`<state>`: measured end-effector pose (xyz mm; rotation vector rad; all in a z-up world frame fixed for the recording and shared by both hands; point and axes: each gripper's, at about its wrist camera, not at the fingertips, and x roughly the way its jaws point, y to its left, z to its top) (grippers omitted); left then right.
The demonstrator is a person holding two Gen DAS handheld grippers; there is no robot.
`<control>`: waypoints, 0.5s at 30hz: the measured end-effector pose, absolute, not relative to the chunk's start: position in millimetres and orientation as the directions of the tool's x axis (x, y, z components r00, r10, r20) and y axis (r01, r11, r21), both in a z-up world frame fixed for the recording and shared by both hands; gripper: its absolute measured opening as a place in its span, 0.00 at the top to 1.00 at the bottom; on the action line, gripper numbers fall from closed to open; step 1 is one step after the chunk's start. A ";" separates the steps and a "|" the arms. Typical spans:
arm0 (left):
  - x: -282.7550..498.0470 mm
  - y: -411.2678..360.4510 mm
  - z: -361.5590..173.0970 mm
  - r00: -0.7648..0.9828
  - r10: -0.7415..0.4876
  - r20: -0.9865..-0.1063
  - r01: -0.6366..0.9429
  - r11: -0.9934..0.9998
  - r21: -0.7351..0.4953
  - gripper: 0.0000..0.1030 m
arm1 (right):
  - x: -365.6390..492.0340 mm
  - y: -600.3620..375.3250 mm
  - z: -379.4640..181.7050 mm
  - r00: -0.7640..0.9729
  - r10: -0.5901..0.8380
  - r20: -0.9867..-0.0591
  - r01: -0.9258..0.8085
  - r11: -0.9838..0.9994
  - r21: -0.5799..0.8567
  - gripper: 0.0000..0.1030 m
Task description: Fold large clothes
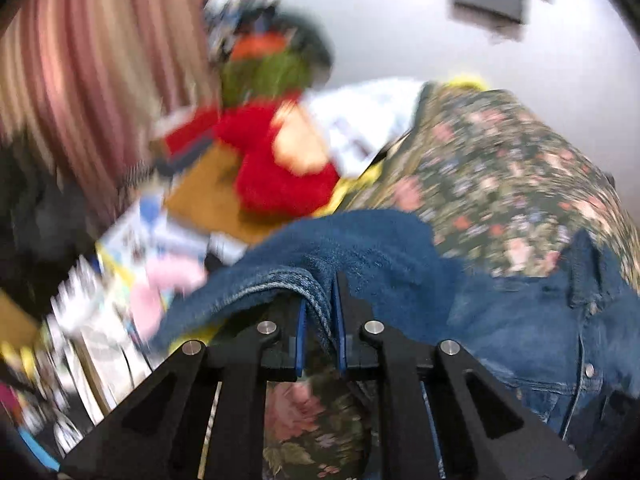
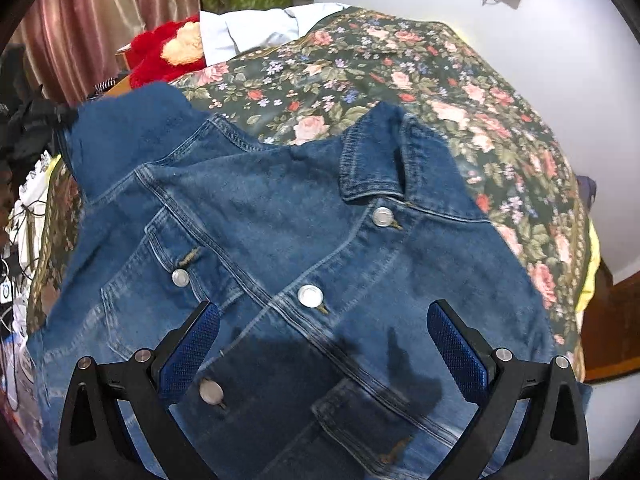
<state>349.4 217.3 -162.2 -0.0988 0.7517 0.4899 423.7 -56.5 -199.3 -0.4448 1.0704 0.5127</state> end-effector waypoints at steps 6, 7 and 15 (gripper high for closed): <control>362.8 147.1 -160.8 0.669 0.248 -0.701 -0.267 0.960 0.085 0.89 | 415.5 -81.7 -174.0 0.433 0.181 -0.883 -0.559 0.823 -0.105 0.00; 365.7 142.4 -170.9 0.649 0.210 -0.731 -0.251 0.966 0.056 0.89 | 413.7 -86.1 -169.8 0.435 0.185 -0.881 -0.551 0.828 -0.099 0.00; 367.7 129.1 -270.9 0.391 -0.030 -0.920 -0.247 0.959 -0.136 0.85 | 395.3 -125.0 -150.0 0.464 0.153 -0.872 -0.495 0.861 -0.112 0.00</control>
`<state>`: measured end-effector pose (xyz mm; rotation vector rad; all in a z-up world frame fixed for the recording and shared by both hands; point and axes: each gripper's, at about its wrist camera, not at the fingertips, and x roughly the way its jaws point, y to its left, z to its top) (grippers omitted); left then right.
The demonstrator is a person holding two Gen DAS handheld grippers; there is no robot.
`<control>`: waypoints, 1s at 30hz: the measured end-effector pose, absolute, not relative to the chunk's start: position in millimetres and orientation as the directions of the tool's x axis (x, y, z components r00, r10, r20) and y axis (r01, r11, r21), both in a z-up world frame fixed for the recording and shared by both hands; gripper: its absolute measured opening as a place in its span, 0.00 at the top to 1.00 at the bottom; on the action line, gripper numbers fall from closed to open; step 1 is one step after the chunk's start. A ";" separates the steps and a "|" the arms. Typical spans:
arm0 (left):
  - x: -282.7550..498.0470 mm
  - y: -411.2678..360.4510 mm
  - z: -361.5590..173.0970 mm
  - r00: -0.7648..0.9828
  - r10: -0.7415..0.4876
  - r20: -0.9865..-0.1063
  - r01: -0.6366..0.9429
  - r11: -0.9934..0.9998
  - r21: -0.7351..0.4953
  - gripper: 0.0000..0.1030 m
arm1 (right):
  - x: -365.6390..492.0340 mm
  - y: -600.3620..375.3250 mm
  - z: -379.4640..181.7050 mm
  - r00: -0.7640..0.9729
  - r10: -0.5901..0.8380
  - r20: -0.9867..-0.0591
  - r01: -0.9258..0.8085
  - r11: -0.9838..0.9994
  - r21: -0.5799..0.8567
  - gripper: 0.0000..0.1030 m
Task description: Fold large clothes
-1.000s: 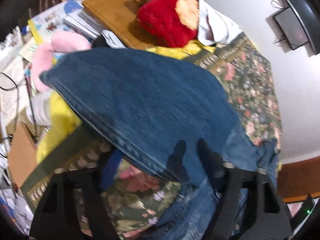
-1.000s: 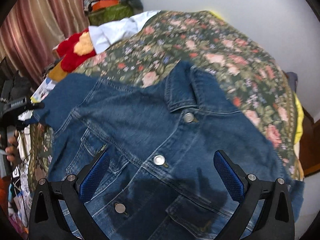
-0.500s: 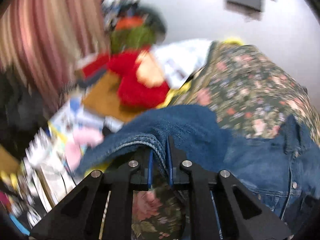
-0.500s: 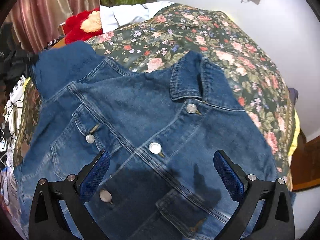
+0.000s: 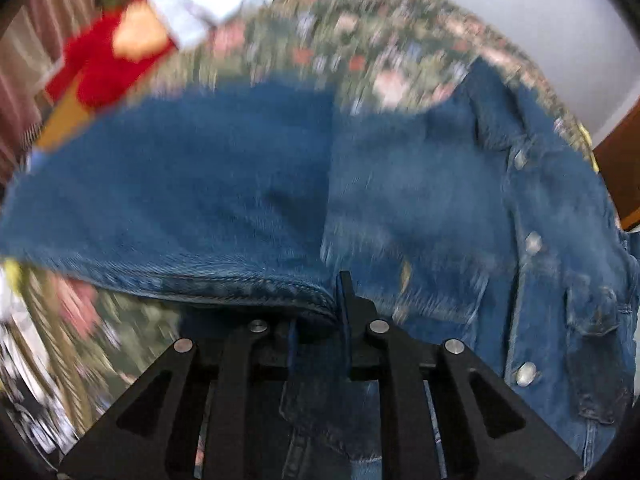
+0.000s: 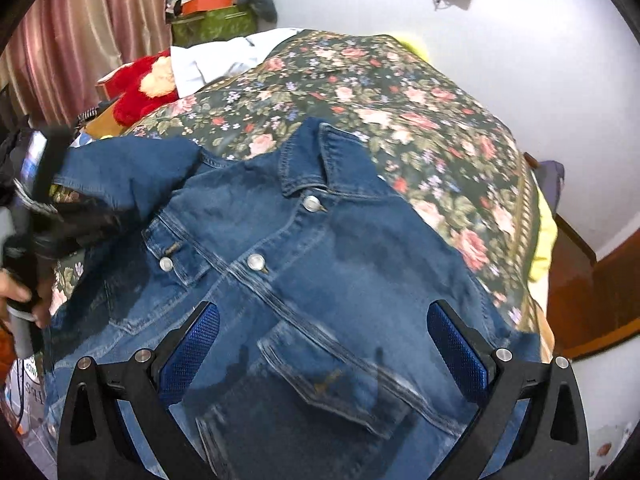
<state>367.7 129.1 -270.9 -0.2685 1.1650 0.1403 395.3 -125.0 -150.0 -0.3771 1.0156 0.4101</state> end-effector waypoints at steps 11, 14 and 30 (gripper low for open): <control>297.7 194.0 -216.0 0.553 -0.067 -0.830 -0.333 0.896 -0.294 0.27 | 384.4 -139.8 -140.2 0.500 0.145 -0.854 -0.481 0.866 -0.135 0.00; 289.1 238.5 -211.6 0.586 -0.044 -0.809 -0.414 0.842 -0.345 0.27 | 388.4 -131.2 -143.4 0.489 0.159 -0.858 -0.486 0.866 -0.117 0.00; 331.0 326.8 -238.9 0.541 0.155 -0.827 -0.624 0.733 -0.271 0.91 | 391.7 -95.6 -154.2 0.494 0.152 -0.856 -0.537 0.828 -0.163 0.00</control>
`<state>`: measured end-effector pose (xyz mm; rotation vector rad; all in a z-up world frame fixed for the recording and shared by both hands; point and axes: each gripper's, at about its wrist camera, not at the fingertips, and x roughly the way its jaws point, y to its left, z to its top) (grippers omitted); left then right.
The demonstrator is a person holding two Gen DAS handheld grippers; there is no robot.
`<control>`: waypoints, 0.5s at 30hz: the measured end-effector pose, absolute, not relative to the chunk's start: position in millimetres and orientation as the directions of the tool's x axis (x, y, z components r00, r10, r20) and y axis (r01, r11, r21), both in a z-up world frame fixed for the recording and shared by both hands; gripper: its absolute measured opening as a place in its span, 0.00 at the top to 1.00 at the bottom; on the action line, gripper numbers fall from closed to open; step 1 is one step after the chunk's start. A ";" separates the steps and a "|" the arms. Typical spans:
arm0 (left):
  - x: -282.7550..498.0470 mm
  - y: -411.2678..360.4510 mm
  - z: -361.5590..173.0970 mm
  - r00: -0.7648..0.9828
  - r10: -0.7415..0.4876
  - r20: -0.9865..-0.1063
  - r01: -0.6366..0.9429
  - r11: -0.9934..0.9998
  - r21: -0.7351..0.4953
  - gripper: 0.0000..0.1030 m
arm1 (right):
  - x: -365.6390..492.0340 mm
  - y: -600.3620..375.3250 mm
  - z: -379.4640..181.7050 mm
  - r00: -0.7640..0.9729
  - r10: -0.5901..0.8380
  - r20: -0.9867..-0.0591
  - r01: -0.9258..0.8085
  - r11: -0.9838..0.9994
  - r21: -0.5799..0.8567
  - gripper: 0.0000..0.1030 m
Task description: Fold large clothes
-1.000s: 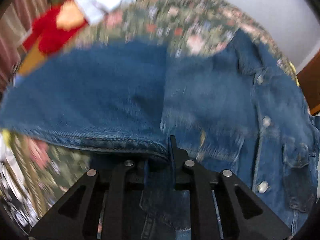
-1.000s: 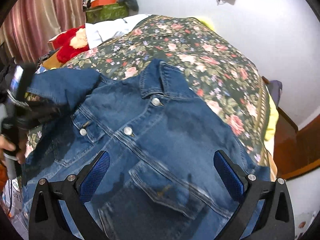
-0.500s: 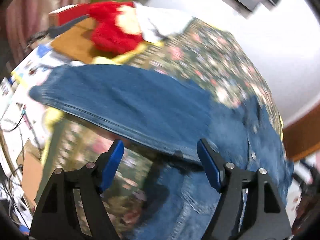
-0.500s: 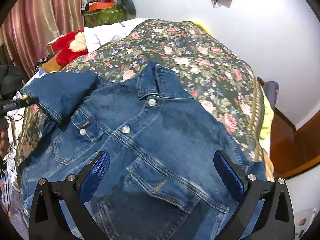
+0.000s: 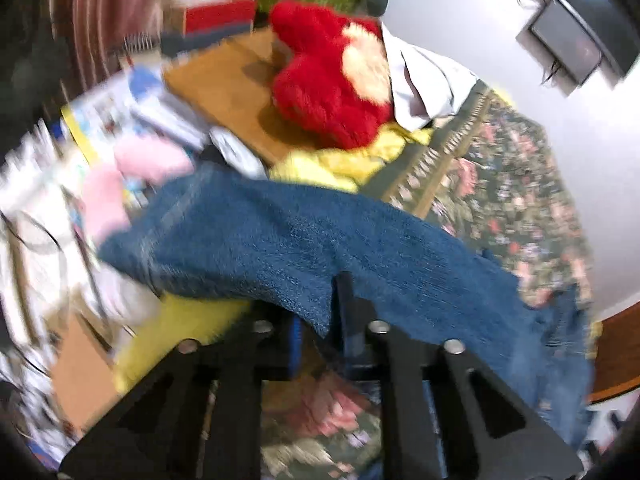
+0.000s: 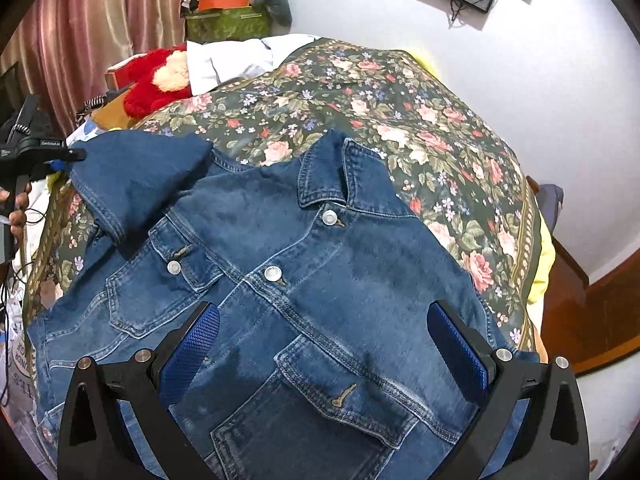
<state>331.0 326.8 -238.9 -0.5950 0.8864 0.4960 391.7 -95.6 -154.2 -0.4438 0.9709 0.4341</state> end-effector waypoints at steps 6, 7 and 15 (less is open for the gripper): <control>349.3 279.3 -164.7 0.658 0.297 -0.692 -0.518 0.845 -0.130 0.95 | 399.4 -107.6 -164.2 0.458 0.157 -0.875 -0.504 0.856 -0.111 0.00; 352.3 261.2 -144.6 0.698 0.305 -0.647 -0.480 0.871 -0.108 0.95 | 400.6 -110.9 -165.2 0.454 0.156 -0.877 -0.497 0.862 -0.103 0.00; 383.1 121.3 -85.1 0.844 0.060 -0.533 -0.100 0.994 -0.047 0.95 | 400.9 -141.5 -152.1 0.470 0.183 -0.864 -0.437 0.898 -0.047 0.00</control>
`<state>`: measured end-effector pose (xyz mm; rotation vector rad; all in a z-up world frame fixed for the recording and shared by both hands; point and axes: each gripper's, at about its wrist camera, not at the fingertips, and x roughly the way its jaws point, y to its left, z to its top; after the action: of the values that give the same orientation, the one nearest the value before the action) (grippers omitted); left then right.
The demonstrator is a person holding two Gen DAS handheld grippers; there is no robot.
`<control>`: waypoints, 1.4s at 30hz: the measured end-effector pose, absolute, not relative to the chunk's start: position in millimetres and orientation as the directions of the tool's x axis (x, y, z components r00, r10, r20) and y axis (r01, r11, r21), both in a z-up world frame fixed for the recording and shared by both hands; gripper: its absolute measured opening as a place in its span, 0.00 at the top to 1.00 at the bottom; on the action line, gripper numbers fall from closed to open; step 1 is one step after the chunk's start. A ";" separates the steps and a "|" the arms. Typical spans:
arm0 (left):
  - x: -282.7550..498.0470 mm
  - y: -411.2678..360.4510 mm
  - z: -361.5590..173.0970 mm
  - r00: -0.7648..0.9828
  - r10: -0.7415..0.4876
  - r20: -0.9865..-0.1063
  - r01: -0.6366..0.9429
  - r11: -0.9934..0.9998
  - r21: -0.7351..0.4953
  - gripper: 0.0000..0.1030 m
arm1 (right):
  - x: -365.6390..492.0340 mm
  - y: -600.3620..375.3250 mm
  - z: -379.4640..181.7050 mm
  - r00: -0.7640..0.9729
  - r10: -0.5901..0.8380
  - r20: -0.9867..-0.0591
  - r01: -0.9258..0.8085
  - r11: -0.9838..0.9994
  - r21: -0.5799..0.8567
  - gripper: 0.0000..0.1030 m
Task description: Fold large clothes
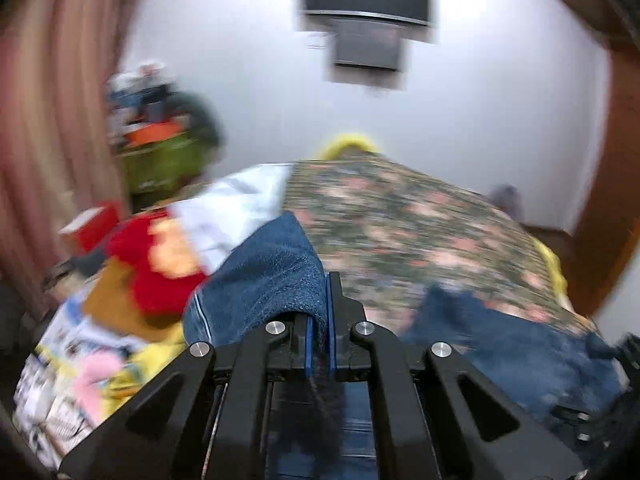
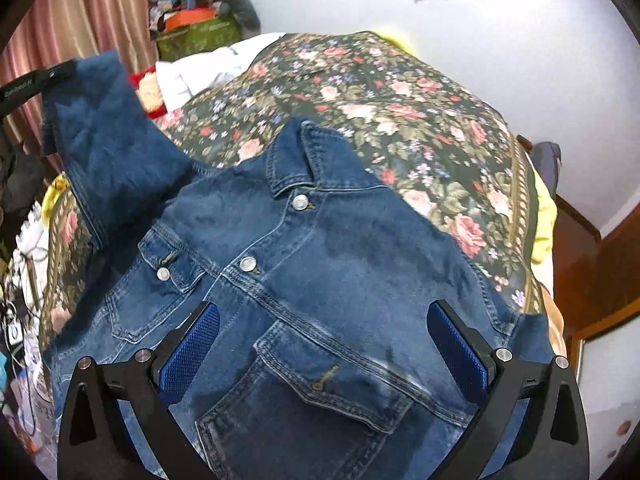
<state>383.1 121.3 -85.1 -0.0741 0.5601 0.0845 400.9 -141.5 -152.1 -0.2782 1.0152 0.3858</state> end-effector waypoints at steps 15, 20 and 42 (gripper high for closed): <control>387.7 -53.9 -235.9 0.409 -0.283 -0.867 0.331 0.932 -0.148 0.90 | 380.8 -230.3 -138.1 0.478 0.167 -0.862 -0.310 0.951 0.012 0.00; 369.6 -34.6 -213.4 0.425 -0.311 -0.850 0.346 0.924 -0.165 0.48 | 388.4 -230.3 -151.0 0.417 0.237 -0.877 -0.299 0.947 0.113 0.00; 359.3 174.6 -259.7 0.454 0.017 -0.891 -0.075 0.997 -0.019 0.34 | 428.8 -13.4 -206.8 0.290 0.204 -0.935 -0.616 0.788 -0.019 0.00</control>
<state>359.3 174.6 -259.7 -0.0581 1.0981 0.0566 428.8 -13.4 -206.8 -0.4161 1.1555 0.5683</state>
